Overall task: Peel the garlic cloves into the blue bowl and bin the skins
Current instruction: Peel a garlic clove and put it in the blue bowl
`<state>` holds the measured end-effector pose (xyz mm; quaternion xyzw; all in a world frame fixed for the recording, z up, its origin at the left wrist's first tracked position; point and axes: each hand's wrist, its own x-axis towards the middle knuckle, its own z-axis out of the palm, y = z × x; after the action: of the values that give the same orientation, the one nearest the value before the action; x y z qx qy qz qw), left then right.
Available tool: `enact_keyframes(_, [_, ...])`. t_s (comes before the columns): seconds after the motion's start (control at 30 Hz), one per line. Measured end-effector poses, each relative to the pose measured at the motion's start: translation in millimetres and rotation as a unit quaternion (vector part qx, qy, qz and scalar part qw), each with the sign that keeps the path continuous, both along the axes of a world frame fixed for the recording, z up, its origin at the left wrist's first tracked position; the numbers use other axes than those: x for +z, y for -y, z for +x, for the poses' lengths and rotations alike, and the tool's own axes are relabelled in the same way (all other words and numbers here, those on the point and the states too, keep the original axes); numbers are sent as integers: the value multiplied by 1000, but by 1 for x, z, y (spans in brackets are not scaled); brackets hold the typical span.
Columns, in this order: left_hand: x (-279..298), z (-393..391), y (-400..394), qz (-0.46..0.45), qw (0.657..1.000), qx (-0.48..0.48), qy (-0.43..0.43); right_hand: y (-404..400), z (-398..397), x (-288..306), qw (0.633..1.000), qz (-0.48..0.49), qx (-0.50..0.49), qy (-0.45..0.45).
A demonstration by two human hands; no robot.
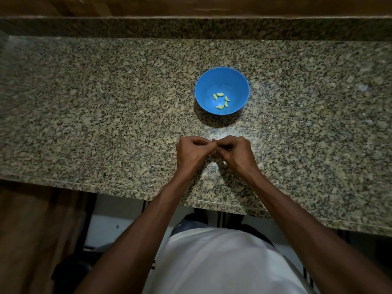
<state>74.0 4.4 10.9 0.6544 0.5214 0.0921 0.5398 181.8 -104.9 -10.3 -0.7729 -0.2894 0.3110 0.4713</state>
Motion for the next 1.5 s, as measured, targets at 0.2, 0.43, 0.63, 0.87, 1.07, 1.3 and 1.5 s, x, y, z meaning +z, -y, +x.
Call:
enact_keyframes(0.2, [-5,-3,6,-35,998,33,27,4,-2,-2,997,-5,-40,-73])
enact_keyframes(0.43, [-10,-17,8,-206,954,155,152,9,2,-13,966,15,-103,-237])
enact_keyframes(0.63, [-8,-27,9,-261,929,174,195,-7,9,-6,986,-68,65,137])
enact_keyframes(0.87, [-4,-46,13,-200,949,135,201,-12,12,11,979,-20,89,182])
enact_keyframes(1.07, [-1,-42,24,-150,967,92,186,15,5,16,991,-13,80,-106])
enact_keyframes(1.3, [2,-36,22,-109,982,34,152,23,-5,18,988,2,-13,-155])
enact_keyframes(1.5, [-5,-39,6,-85,988,-29,128,24,-22,22,982,14,-69,-177])
